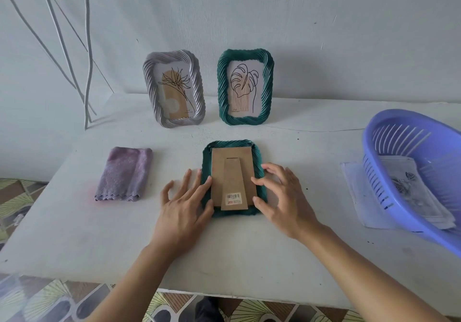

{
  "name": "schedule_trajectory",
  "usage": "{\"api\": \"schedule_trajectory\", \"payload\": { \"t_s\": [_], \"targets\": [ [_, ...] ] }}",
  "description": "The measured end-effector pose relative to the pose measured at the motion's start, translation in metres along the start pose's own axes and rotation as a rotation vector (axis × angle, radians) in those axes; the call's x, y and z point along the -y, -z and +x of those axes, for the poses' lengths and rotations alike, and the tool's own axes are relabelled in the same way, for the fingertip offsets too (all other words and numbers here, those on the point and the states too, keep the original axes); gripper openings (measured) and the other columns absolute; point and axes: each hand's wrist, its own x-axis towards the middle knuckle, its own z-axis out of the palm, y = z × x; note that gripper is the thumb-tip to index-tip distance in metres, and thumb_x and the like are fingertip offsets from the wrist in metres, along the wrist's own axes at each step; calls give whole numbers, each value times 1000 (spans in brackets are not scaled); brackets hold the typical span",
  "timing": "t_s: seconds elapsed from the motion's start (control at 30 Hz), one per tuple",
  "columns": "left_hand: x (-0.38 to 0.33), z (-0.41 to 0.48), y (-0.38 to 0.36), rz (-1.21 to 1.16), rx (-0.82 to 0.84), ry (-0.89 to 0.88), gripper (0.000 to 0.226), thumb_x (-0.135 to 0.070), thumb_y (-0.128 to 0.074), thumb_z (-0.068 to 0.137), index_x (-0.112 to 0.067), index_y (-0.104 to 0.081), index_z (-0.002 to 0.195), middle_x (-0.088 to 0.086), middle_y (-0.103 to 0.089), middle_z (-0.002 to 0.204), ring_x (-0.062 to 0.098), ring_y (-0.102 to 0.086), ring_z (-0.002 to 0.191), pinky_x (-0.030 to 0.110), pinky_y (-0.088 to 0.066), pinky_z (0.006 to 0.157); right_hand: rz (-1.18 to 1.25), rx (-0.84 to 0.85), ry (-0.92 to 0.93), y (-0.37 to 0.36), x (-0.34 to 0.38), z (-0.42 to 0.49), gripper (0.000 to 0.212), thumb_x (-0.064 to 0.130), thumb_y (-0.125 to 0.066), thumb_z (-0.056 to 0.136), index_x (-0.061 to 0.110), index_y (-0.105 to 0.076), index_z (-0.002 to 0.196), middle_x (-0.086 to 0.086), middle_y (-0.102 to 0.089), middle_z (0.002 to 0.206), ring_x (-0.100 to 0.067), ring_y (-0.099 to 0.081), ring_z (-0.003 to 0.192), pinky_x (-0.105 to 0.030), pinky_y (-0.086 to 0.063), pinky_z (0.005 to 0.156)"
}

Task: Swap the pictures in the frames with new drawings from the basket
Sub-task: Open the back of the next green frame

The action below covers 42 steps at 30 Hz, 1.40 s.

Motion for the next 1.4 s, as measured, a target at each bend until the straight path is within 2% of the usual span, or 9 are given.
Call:
{"api": "schedule_trajectory", "payload": {
  "t_s": [0.3, 0.57, 0.7, 0.8, 0.87, 0.97, 1.07, 1.27, 1.4],
  "targets": [
    [1, 2, -2, -15, 0, 5, 52, -42, -19, 99, -34, -34, 148, -7, -34, 159, 11, -8, 153, 45, -9, 120, -72, 30, 4, -2, 0, 2, 34, 39, -48, 87, 27, -61, 116, 6, -37, 141, -11, -34, 136, -50, -20, 119],
    [2, 1, -2, -4, 11, 2, 54, -39, -13, 97, -34, -31, 149, -6, -29, 161, 12, -6, 153, 46, -8, 120, -91, 39, -3, -3, 3, 2, 36, 25, -44, 86, 22, -60, 118, 3, -37, 141, -9, -30, 133, -49, -22, 118],
    [1, -1, -1, -11, -1, 5, 53, -41, -16, 99, -35, -31, 149, -8, -27, 162, 10, -6, 153, 44, -8, 121, -94, 60, -14, -3, 0, 1, 35, 31, -45, 90, 26, -60, 120, 8, -36, 142, -11, -31, 135, -40, -21, 118],
    [3, -1, -1, -48, -20, 28, 51, -48, -18, 100, -39, -34, 147, -13, -26, 162, 5, -7, 152, 38, -7, 122, -4, 41, -41, -2, 0, 2, 38, 43, -40, 92, 31, -61, 121, 14, -38, 141, 0, -30, 135, -38, -20, 119],
    [3, 2, 0, -109, -49, 57, 51, -53, -21, 98, -41, -41, 143, -15, -30, 160, 2, -12, 151, 34, -8, 121, 47, 9, -56, -1, 1, 4, 41, 49, -38, 93, 33, -61, 122, 16, -43, 137, 9, -31, 131, -39, -22, 119],
    [-5, 7, 7, -250, -118, 127, 53, -58, -27, 94, -38, -52, 135, -12, -44, 149, 8, -28, 143, 35, -17, 115, 74, -51, -77, -1, 4, 12, 39, 48, -43, 94, 29, -60, 123, 14, -53, 126, -3, -46, 124, -43, -35, 111],
    [-18, 17, 22, -306, -149, 155, 54, -60, -29, 92, -36, -58, 130, -10, -51, 135, 13, -39, 130, 36, -27, 104, -53, -59, -81, 2, 8, 22, 39, 42, -44, 96, 24, -57, 128, 11, -55, 123, -11, -46, 120, -40, -38, 107],
    [-44, 55, 31, -79, 22, 62, 39, -55, -33, 99, -39, -46, 132, -9, -45, 136, 18, -39, 124, 40, -28, 99, -247, -86, 18, 0, -2, 37, 30, 23, -54, 98, 18, -59, 127, 7, -56, 127, -15, -48, 124, -41, -42, 100],
    [-54, 70, 24, 87, 24, 64, 38, -58, -36, 94, -36, -54, 120, -5, -47, 130, 21, -43, 115, 40, -32, 92, -273, -76, 15, -4, -11, 35, 33, 31, -47, 100, 22, -60, 128, 7, -53, 139, -15, -46, 129, -38, -32, 106]
  ]
}}
